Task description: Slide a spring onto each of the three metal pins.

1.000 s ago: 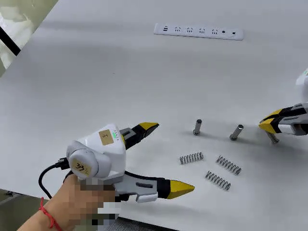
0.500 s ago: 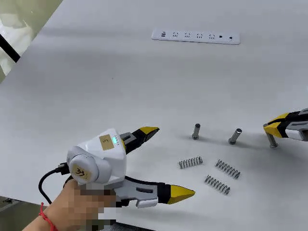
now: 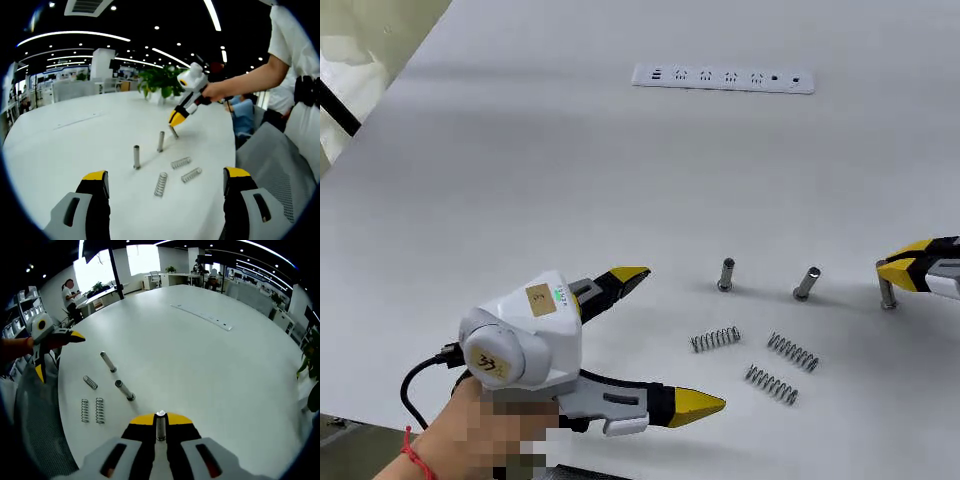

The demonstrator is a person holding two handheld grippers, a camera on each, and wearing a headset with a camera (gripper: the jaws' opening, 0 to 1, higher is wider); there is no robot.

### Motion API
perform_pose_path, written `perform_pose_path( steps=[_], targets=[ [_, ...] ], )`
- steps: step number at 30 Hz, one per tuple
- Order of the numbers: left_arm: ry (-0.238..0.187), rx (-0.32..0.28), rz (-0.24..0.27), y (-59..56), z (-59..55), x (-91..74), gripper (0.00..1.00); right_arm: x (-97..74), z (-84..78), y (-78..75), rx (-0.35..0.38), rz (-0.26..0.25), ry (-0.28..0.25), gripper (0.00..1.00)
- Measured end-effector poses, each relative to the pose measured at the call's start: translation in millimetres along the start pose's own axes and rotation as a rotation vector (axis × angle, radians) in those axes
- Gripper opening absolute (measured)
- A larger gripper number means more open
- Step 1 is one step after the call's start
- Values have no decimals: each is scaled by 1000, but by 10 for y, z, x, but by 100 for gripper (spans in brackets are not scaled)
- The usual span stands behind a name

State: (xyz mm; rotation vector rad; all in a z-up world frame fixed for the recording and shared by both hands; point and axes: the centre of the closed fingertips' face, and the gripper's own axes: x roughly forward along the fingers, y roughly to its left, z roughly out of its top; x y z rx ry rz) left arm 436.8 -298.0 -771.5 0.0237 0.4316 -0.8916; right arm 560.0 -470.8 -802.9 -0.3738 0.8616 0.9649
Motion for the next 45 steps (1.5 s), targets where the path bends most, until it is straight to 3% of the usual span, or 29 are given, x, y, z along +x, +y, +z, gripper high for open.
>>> perform_pose_path(
  steps=[16, 26, 45],
  targets=[
    [7, 4, -4, -19, 4, 1, 96, -149, -111, 3, 26, -32, -77, 8],
    [8, 8, -7, -32, 25, 6, 96, -176, -94, 17, 36, -46, -121, 8],
    [4, 8, -6, -37, 48, 12, 95, -184, -102, 73, 24, -43, -113, 8]
  ],
)
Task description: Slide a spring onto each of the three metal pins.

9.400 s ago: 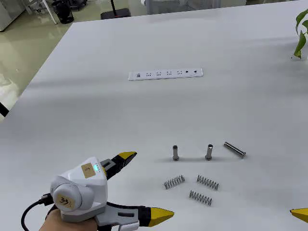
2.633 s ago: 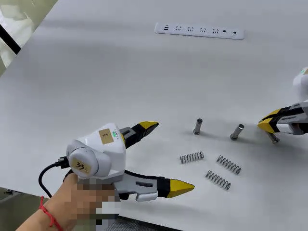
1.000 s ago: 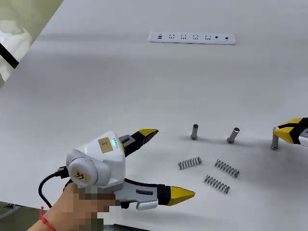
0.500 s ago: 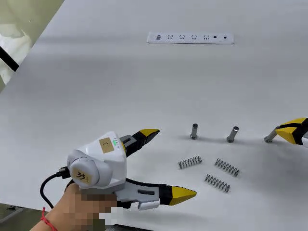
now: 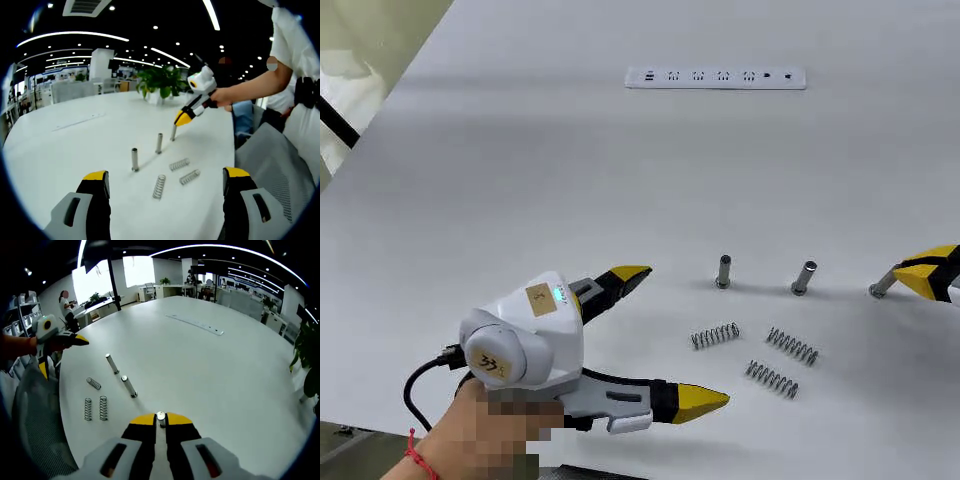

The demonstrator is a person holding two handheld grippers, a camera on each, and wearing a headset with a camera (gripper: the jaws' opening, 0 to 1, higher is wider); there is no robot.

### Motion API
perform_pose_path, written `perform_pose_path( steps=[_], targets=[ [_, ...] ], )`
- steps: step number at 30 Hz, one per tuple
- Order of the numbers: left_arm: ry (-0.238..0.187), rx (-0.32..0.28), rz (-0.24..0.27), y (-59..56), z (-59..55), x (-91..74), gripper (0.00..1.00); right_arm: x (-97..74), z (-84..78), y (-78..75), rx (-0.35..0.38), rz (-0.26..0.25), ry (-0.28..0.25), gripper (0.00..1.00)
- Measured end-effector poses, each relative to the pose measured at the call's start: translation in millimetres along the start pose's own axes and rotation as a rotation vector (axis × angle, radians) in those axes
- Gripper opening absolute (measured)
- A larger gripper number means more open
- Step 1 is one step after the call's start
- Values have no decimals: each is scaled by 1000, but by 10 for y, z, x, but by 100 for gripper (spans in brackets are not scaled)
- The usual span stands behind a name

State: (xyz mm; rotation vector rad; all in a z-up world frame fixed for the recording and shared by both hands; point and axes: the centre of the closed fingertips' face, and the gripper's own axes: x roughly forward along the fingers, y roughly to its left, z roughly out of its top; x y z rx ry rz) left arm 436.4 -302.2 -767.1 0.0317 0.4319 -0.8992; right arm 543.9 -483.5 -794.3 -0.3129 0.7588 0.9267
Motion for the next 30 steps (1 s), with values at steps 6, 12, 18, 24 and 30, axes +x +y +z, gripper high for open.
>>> perform_pose_path(
  steps=[6, 12, 18, 24, 30],
  targets=[
    [0, 1, -2, -9, -3, 2, 95, -2, -5, 1, -5, 3, 4, 8],
    [-1, -1, 1, -4, -6, -6, 95, -1, 3, 11, -12, 5, 2, 9],
    [-3, -1, 0, -7, 0, -2, 95, 2, -1, 9, -11, 5, 5, 10],
    [-3, 0, -1, -4, 1, 1, 95, -2, 9, -4, -11, 0, 0, 13],
    [-3, 1, 0, -5, 12, 0, 94, -12, 40, -14, -11, -3, -11, 15]
  ],
)
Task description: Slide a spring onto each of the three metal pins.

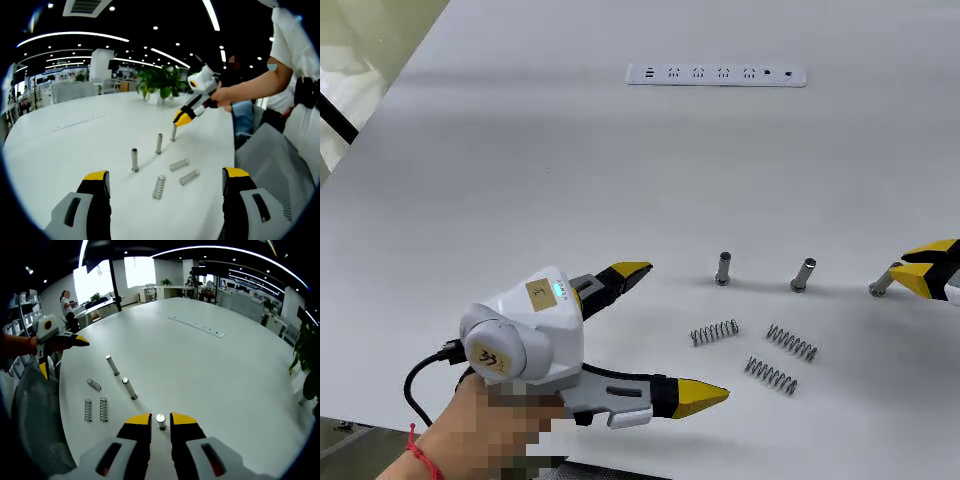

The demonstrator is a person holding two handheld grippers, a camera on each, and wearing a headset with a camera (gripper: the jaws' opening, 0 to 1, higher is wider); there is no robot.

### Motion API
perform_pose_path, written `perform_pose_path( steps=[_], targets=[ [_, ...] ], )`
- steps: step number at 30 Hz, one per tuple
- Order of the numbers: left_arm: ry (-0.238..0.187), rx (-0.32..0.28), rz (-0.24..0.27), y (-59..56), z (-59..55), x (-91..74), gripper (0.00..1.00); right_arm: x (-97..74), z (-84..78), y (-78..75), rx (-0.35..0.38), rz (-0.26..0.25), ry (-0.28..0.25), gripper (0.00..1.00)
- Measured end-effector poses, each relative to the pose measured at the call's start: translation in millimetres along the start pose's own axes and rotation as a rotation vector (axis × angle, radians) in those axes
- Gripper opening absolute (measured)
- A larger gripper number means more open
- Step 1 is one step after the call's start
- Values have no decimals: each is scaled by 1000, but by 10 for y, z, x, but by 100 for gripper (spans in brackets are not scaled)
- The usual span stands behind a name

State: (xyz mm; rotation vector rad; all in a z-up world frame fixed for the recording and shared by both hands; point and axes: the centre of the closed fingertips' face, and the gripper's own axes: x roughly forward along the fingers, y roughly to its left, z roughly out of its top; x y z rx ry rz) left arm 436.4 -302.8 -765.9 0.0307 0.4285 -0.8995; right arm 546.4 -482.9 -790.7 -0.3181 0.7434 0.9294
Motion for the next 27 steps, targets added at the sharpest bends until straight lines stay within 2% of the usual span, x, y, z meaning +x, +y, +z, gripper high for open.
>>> perform_pose_path(
  steps=[17, 27],
  targets=[
    [22, 19, -5, -1, -2, -21, 91, -192, 126, -8, 1, -20, -75, 25],
    [81, 65, -2, 59, -31, -57, 84, -316, 193, 86, -16, -8, -131, 35]
  ],
)
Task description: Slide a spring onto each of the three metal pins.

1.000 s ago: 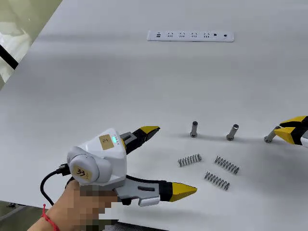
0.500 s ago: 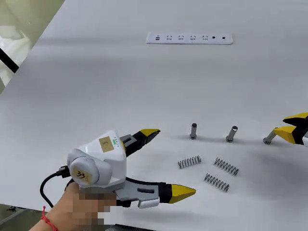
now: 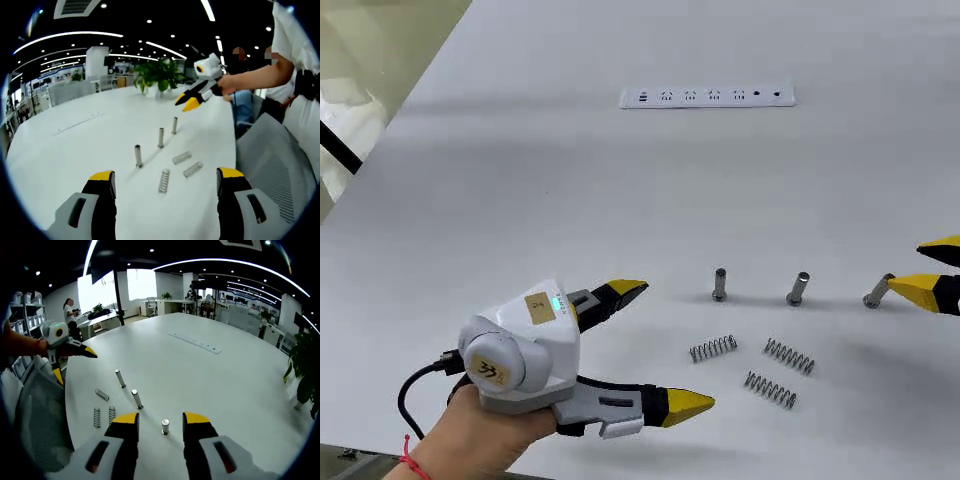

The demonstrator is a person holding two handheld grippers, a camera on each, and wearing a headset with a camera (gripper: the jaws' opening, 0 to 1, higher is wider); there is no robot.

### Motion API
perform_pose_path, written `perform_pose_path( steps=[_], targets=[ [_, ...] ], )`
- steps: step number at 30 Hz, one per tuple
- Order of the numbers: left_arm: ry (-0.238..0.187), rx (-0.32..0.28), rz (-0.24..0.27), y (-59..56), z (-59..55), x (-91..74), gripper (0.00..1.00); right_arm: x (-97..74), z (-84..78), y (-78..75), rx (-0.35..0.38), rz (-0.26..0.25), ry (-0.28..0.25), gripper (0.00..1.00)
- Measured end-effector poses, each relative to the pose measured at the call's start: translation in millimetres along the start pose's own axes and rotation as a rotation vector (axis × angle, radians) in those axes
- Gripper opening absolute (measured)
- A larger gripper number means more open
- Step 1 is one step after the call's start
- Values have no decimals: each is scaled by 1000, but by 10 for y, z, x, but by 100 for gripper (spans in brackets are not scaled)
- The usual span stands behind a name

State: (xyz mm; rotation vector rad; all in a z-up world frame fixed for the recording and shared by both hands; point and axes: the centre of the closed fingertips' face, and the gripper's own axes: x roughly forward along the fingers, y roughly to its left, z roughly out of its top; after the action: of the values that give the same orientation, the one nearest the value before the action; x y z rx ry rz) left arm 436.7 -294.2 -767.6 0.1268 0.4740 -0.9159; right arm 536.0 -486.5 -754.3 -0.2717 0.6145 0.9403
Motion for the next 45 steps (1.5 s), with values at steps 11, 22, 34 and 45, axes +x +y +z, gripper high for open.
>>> perform_pose_path(
  steps=[11, 22, 34, 45],
  targets=[
    [114, 92, -11, 42, -36, 7, 75, -117, -42, 149, -12, 29, -43, 49],
    [281, 173, -38, 52, -177, 99, 52, -225, -165, 256, 11, 50, -79, 58],
    [397, 207, -56, 48, -263, 249, 41, -312, -239, 375, 15, 83, -117, 68],
    [494, 210, -67, 45, -403, 392, 32, -364, -313, 488, -22, 136, -154, 80]
  ],
)
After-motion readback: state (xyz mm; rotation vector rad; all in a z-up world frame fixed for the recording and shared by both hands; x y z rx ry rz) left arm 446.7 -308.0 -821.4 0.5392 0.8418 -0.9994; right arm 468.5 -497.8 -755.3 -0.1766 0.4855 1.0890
